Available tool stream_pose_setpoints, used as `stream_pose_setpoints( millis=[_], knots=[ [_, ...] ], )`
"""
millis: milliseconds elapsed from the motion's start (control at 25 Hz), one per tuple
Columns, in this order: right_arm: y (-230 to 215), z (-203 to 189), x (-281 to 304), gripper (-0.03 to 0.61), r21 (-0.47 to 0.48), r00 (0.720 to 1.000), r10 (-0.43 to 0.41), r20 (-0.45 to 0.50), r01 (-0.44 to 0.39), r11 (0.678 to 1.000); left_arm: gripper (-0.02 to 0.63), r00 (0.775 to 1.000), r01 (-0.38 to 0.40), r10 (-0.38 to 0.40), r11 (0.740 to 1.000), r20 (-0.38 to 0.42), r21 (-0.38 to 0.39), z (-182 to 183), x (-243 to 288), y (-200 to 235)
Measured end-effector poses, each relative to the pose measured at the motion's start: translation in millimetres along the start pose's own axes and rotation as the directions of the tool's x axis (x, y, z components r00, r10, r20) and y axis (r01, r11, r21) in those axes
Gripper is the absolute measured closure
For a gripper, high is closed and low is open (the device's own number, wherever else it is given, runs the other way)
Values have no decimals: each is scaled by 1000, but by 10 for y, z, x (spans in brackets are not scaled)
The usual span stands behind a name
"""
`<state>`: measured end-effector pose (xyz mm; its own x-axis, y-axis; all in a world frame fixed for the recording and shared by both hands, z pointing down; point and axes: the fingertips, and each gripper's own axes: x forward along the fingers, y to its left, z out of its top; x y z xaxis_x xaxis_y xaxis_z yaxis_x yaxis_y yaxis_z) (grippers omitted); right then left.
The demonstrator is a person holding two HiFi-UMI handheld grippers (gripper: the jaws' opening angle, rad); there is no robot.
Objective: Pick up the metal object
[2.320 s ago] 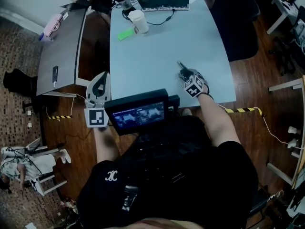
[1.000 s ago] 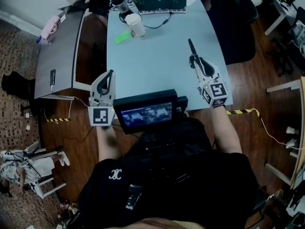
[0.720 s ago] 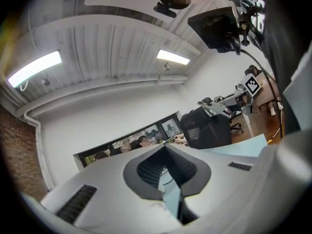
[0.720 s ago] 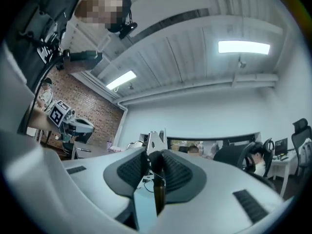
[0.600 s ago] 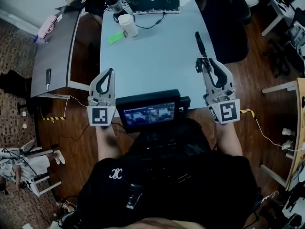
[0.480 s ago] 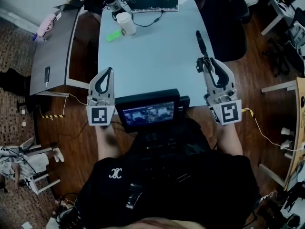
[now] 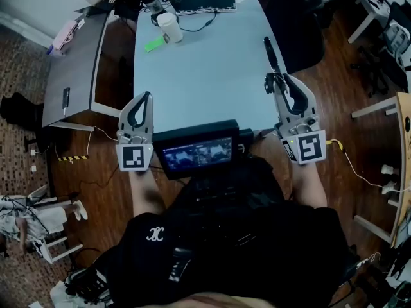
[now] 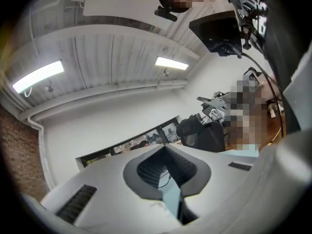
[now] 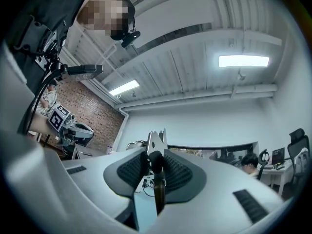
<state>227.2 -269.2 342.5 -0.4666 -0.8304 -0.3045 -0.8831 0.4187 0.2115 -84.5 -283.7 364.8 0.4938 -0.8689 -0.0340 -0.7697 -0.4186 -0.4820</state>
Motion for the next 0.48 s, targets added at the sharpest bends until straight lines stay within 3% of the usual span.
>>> stream_pose_setpoints(
  millis=[200,320,480],
  knots=[
    [443,283,-393,506,23,999,-30,18,30,999,598,1000,13,-13,1000,7,-5,68,-670,-83],
    [916,439,-677,506,58,998,-46,36,44,997,598,999,38,-38,999,10,15,19,-1215,-155],
    [1533,648,-1141,506,83,997,-68,34,65,994,598,998,54,-53,998,23,-26,-14,-1934,-268]
  ],
)
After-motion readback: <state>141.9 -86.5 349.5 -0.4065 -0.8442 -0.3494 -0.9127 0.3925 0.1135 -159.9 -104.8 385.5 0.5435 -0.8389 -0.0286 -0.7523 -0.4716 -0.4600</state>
